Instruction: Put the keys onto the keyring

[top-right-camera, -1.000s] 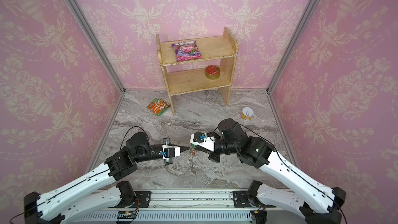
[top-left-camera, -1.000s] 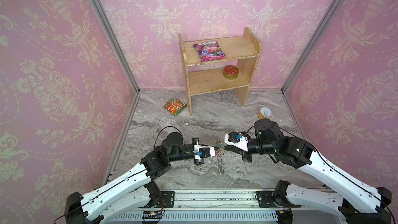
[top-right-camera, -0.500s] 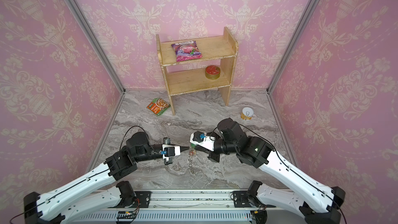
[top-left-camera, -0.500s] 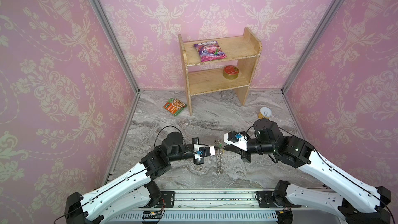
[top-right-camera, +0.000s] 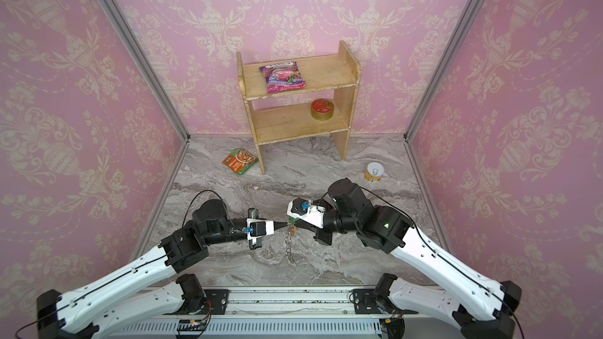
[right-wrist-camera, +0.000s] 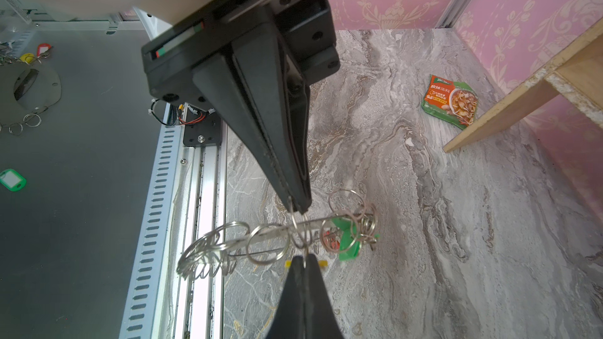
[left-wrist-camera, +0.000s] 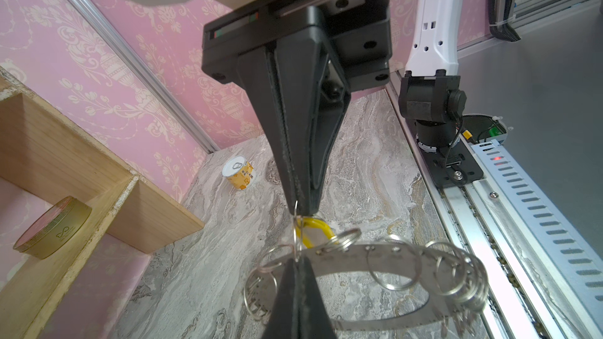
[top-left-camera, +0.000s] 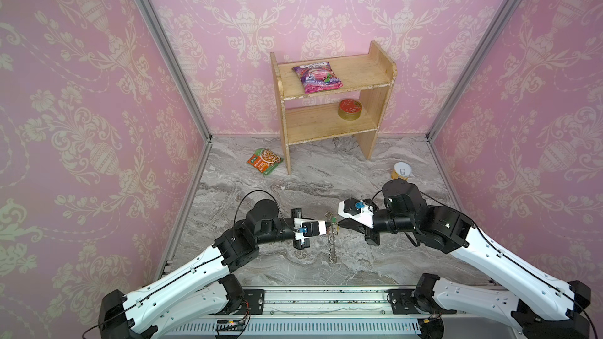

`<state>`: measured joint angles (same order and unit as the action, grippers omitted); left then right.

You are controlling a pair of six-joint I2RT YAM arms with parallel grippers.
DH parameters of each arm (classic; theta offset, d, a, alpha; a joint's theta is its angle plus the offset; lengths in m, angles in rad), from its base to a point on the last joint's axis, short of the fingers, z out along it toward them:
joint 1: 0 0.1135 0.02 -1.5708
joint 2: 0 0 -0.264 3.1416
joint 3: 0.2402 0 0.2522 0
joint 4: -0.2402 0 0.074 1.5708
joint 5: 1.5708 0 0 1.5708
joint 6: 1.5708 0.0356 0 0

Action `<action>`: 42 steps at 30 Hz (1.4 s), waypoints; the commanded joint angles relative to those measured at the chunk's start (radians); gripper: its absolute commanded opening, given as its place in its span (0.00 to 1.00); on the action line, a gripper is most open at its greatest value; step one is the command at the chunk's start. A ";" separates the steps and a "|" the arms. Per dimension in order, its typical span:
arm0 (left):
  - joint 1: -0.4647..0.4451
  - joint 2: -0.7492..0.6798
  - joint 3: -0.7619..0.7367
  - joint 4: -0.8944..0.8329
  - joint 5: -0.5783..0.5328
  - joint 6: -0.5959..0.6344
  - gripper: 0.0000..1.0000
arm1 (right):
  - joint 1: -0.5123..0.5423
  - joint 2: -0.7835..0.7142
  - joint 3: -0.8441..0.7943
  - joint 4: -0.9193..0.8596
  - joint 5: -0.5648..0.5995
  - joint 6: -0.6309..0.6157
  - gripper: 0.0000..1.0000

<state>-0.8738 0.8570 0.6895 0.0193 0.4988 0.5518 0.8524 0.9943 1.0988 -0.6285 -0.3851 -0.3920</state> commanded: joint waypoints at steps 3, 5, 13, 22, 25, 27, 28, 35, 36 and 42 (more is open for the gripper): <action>-0.004 0.014 0.035 0.029 0.051 -0.034 0.00 | 0.019 0.018 0.038 0.105 -0.063 0.009 0.00; -0.004 0.013 0.035 0.028 0.048 -0.033 0.00 | 0.022 0.017 0.038 0.106 -0.065 0.010 0.00; -0.003 0.009 0.035 0.024 0.028 -0.036 0.00 | 0.022 -0.001 0.043 0.094 -0.070 0.014 0.00; 0.016 -0.012 0.019 0.078 0.033 -0.049 0.00 | 0.023 -0.003 0.044 0.069 -0.076 0.012 0.00; 0.020 -0.020 0.012 0.093 0.039 -0.051 0.00 | 0.022 -0.003 0.043 0.064 -0.075 0.011 0.00; 0.023 -0.022 0.009 0.101 0.041 -0.053 0.00 | 0.022 -0.004 0.043 0.064 -0.071 0.012 0.00; 0.023 -0.025 0.007 0.105 0.044 -0.052 0.00 | 0.023 -0.003 0.042 0.064 -0.070 0.011 0.00; 0.027 -0.037 0.001 0.119 0.047 -0.056 0.00 | 0.023 -0.006 0.048 0.050 -0.059 0.010 0.02; 0.028 -0.038 0.001 0.119 0.047 -0.056 0.00 | 0.022 -0.005 0.049 0.047 -0.058 0.008 0.02; 0.030 -0.041 0.000 0.125 0.050 -0.058 0.00 | 0.023 -0.007 0.055 0.038 -0.052 0.008 0.08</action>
<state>-0.8524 0.8307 0.6907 0.0647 0.5228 0.5217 0.8547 0.9962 1.1267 -0.5983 -0.3882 -0.3923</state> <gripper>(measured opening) 0.043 0.073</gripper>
